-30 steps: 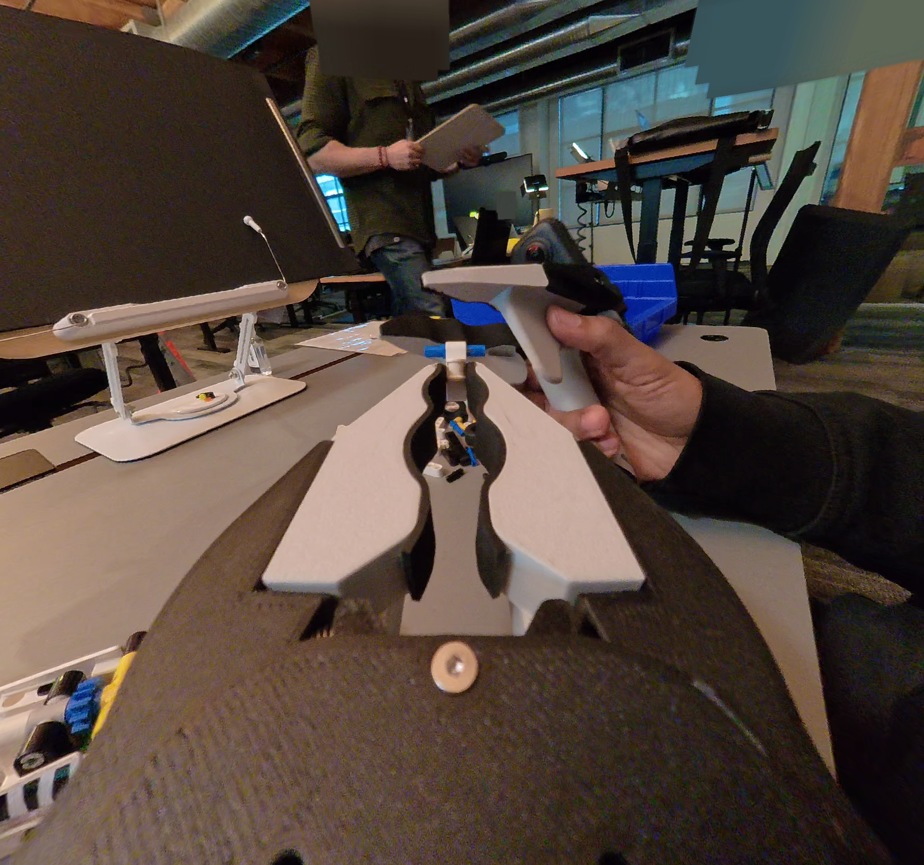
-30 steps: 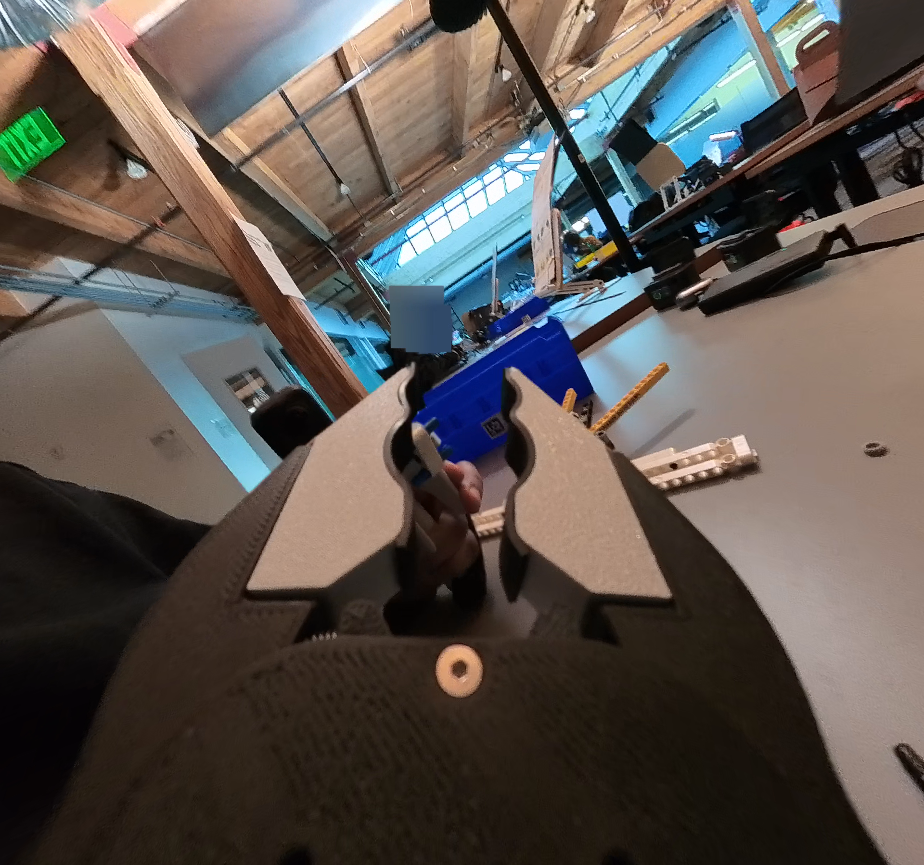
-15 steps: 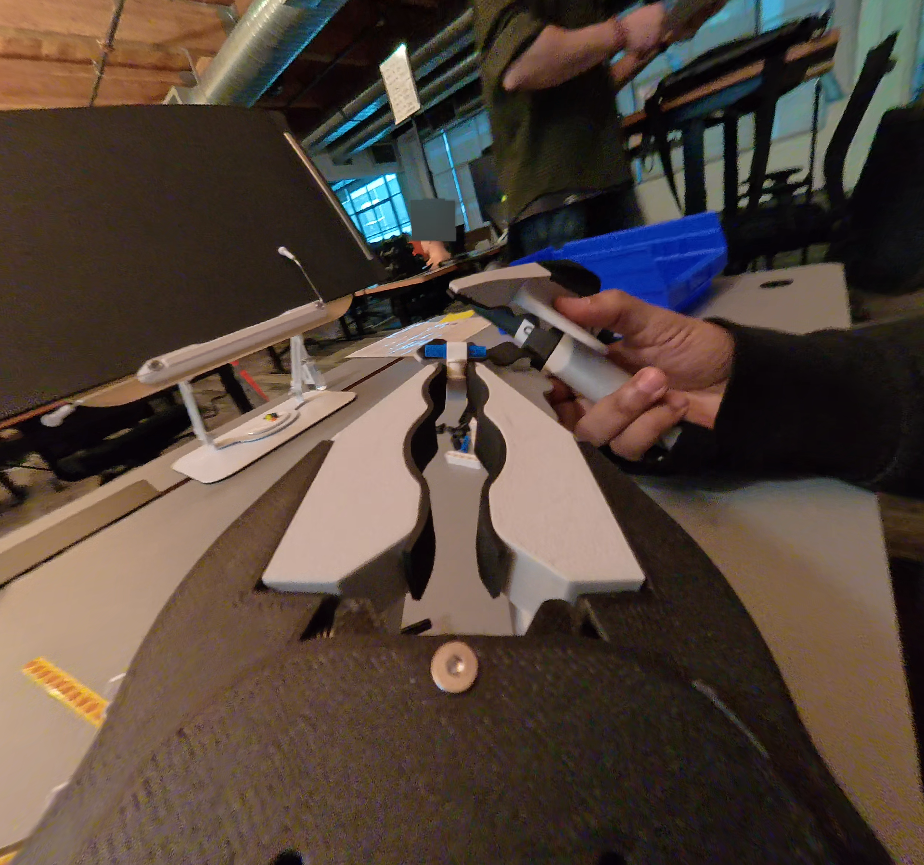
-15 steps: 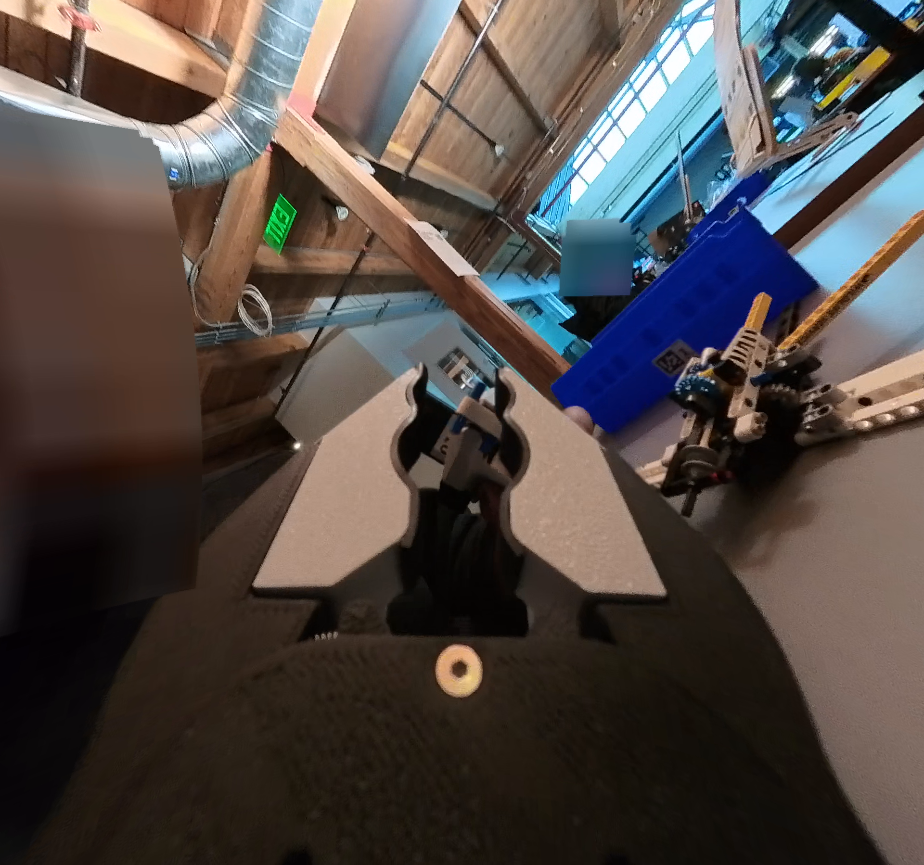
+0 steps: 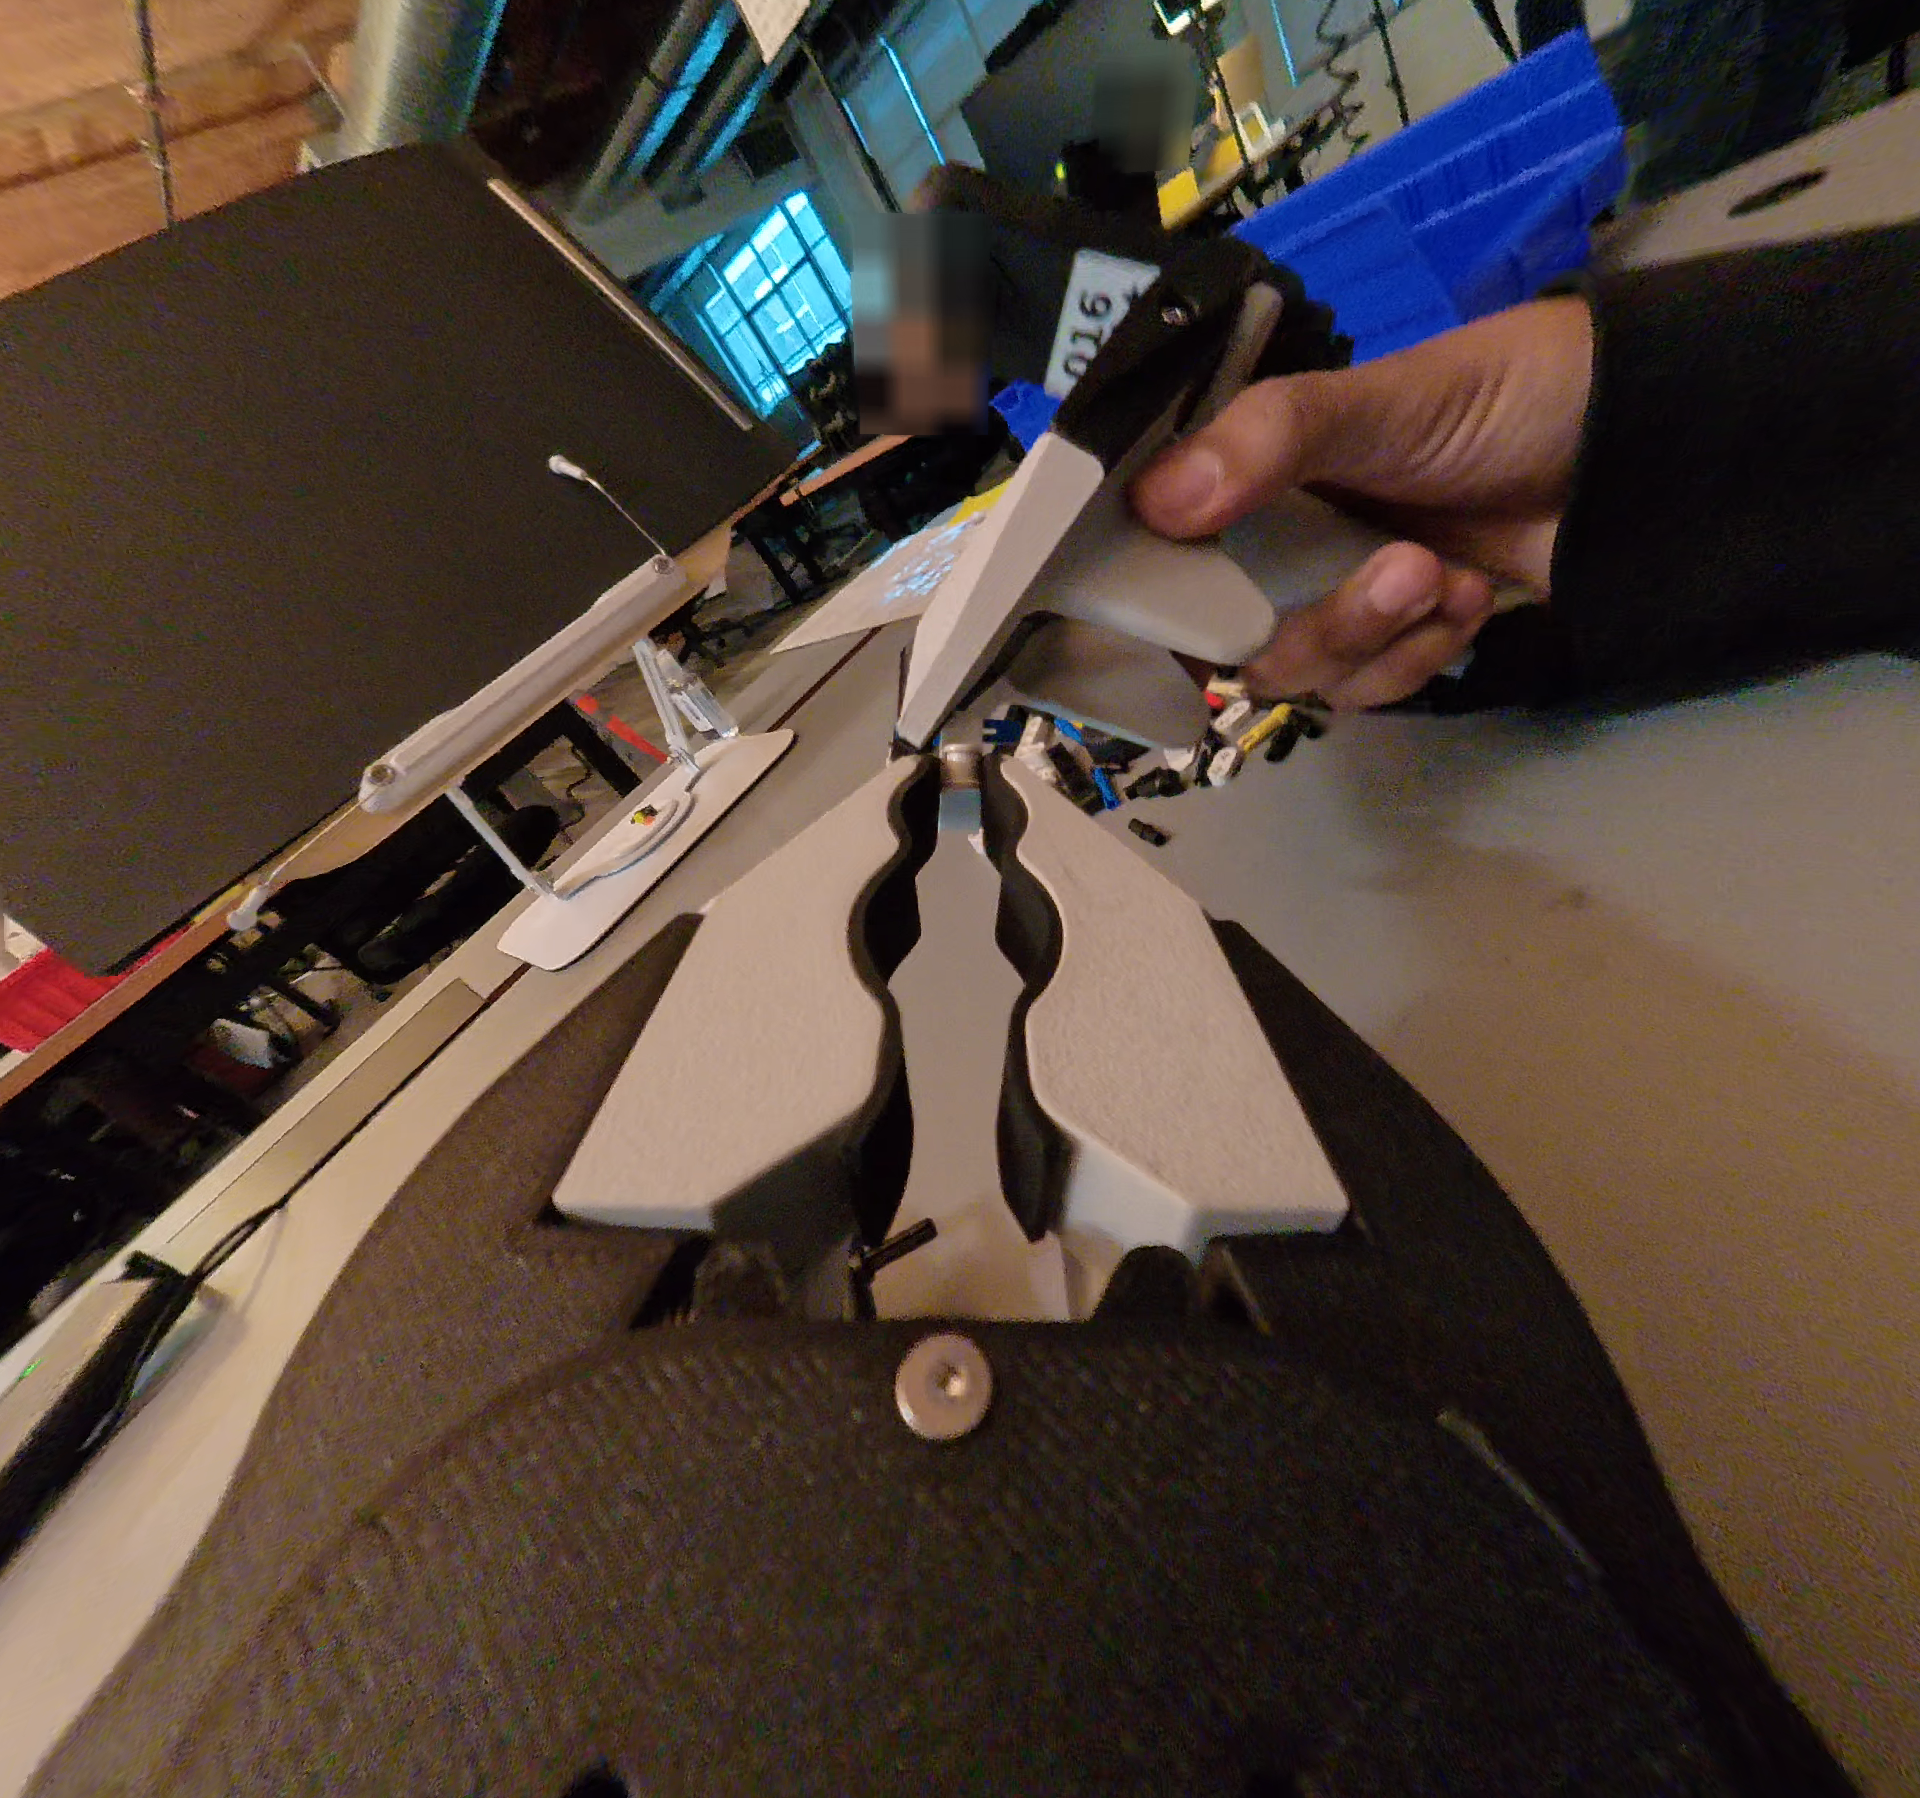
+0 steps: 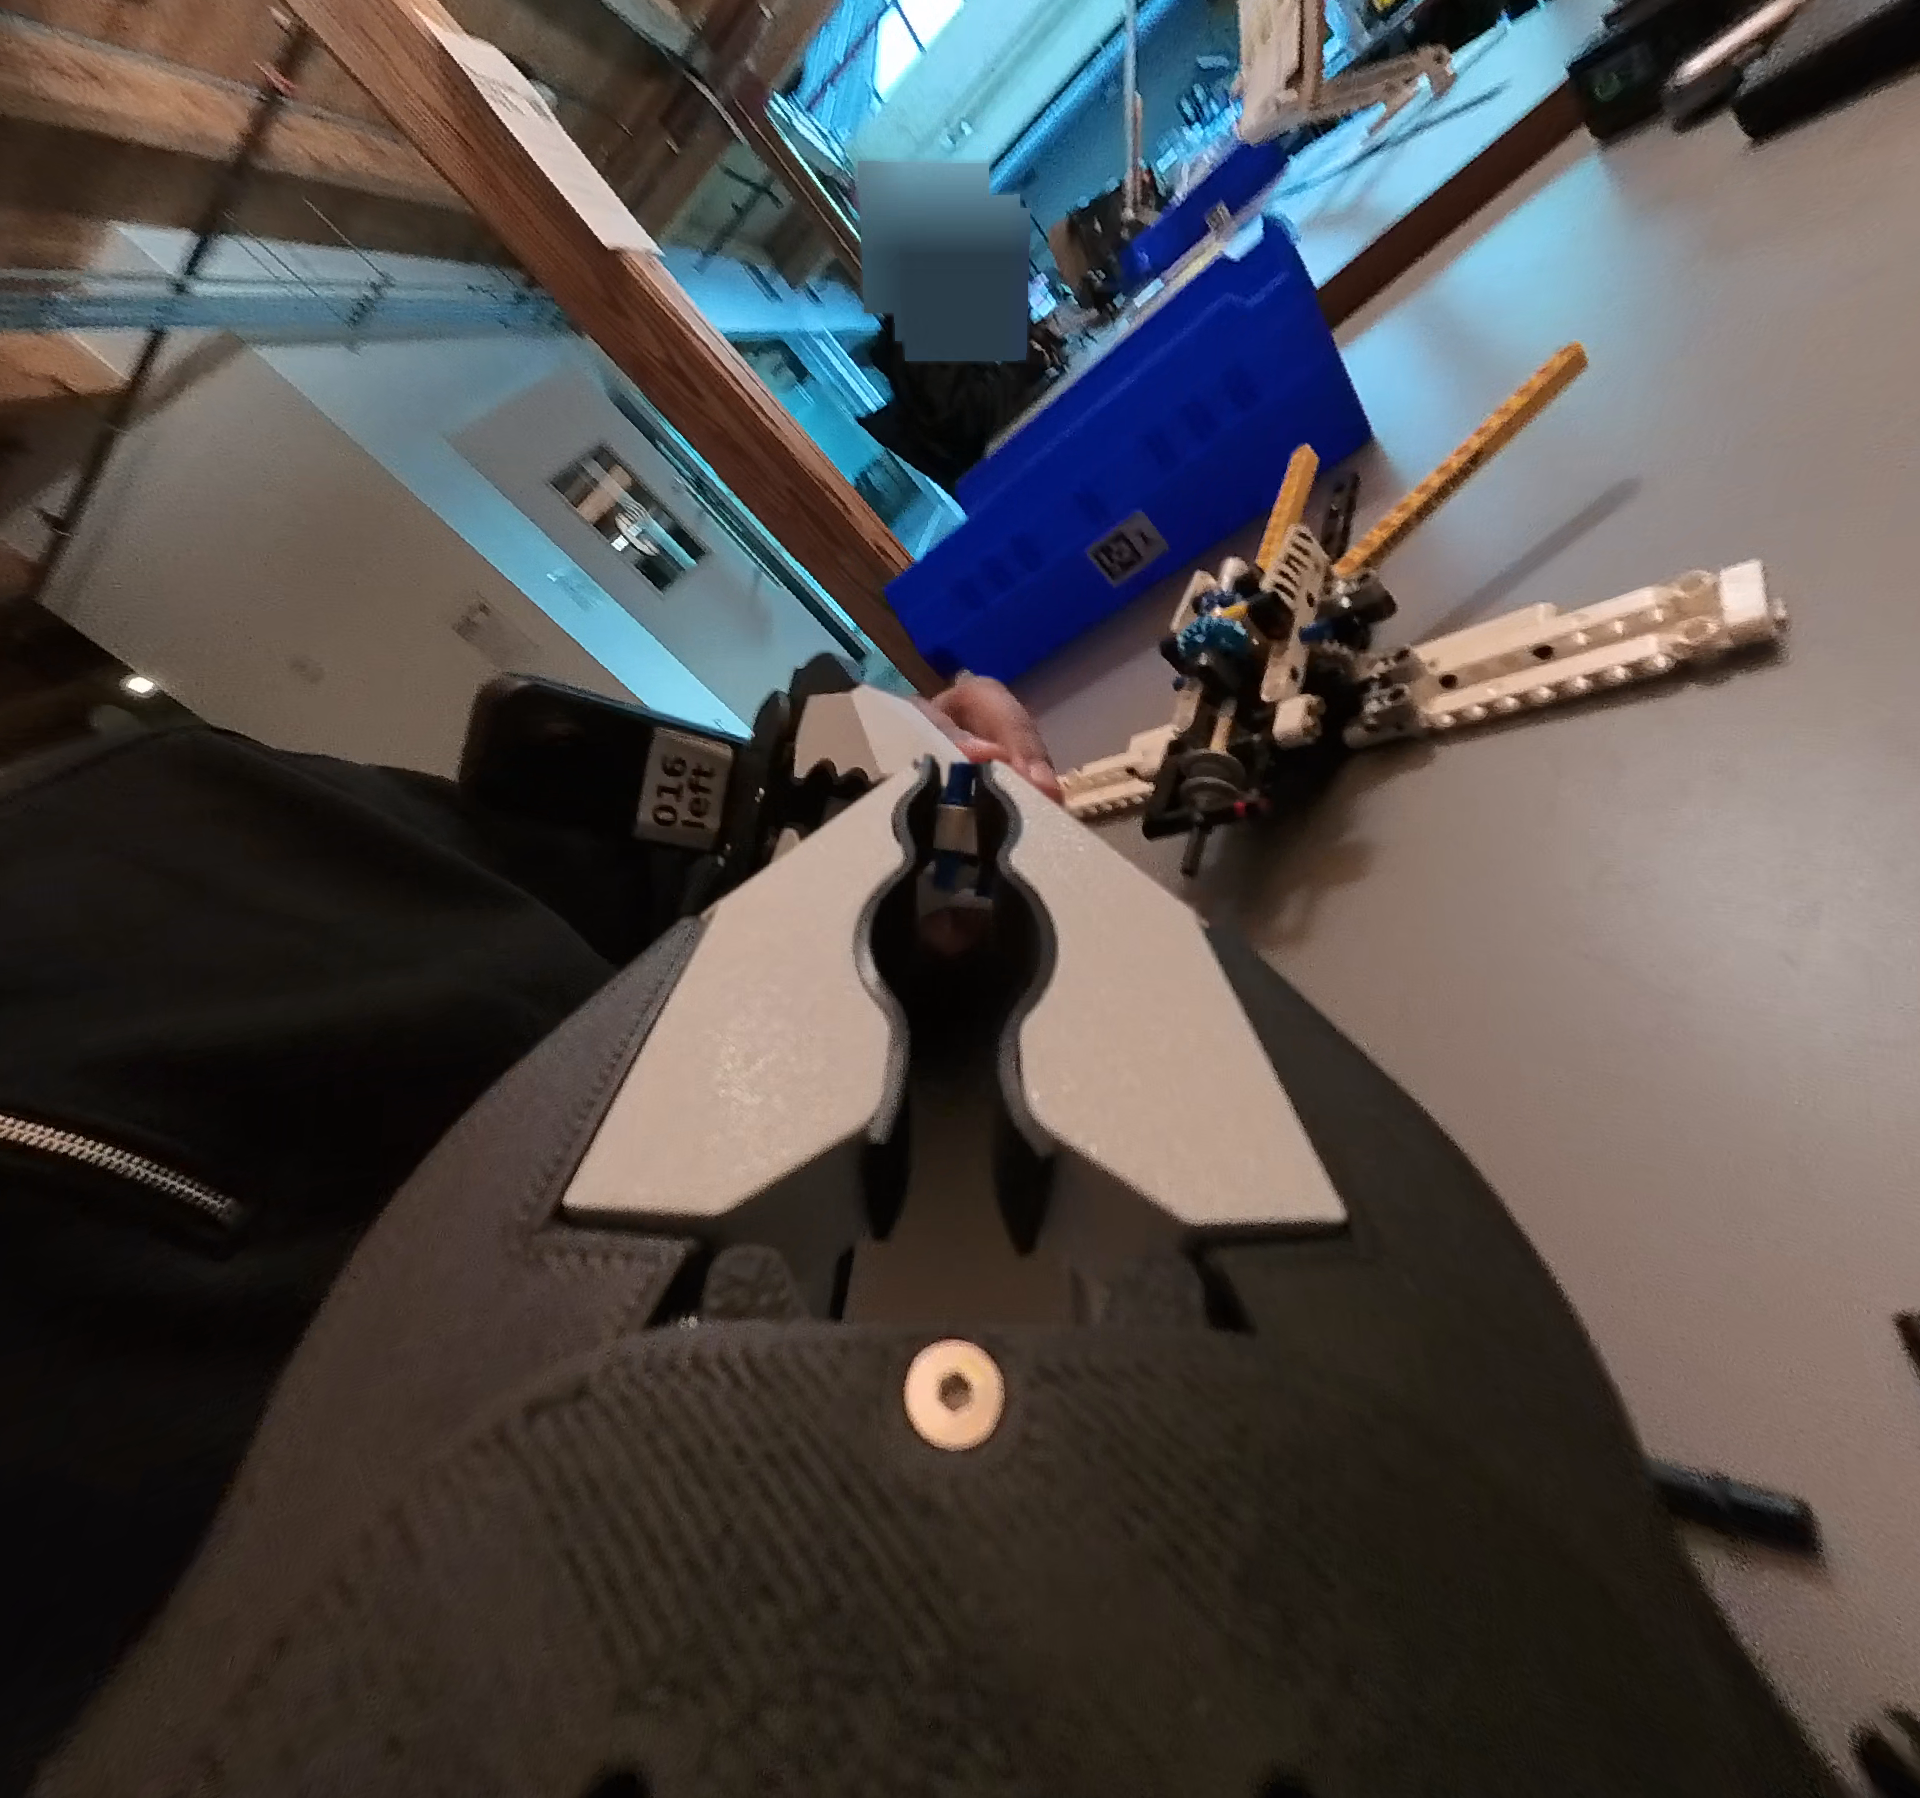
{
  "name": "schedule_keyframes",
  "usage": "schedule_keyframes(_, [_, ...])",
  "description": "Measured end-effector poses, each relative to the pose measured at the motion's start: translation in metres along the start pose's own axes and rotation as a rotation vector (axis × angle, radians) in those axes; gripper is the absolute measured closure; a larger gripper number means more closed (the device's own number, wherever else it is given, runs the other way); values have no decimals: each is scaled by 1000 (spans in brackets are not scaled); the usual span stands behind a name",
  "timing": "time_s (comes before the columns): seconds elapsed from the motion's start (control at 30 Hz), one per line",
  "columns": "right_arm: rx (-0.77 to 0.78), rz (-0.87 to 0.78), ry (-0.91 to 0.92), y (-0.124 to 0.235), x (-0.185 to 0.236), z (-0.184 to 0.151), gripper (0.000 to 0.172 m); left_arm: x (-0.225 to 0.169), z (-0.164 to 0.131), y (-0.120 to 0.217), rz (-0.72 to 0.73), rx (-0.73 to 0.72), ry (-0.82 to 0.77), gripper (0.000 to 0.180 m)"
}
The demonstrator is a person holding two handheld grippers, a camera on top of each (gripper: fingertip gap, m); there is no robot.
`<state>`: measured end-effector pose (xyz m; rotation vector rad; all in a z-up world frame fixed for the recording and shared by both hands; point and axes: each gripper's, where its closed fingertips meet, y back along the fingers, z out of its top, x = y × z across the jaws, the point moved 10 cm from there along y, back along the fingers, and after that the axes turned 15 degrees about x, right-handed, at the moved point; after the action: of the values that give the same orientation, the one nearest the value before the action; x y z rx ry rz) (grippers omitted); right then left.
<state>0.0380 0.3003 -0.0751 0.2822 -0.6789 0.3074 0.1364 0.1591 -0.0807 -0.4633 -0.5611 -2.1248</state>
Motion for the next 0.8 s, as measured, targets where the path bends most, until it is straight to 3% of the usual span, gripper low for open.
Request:
schedule_keyframes(0.13, [89,-125,37,5,6,0,168,-7,1,-4,25,70,-78,175])
schedule_keyframes(0.27, [99,-264,54,-1,8,2,170,1,-3,-4,-24,102,-2,175])
schedule_keyframes(0.5, [-55,-153,-59,-8,-8,-4,170,6,-7,-5,-8,141,-8,174])
schedule_keyframes(0.8, [-75,-187,-46,-12,-7,-4,170,7,-8,-3,-16,138,-14,174])
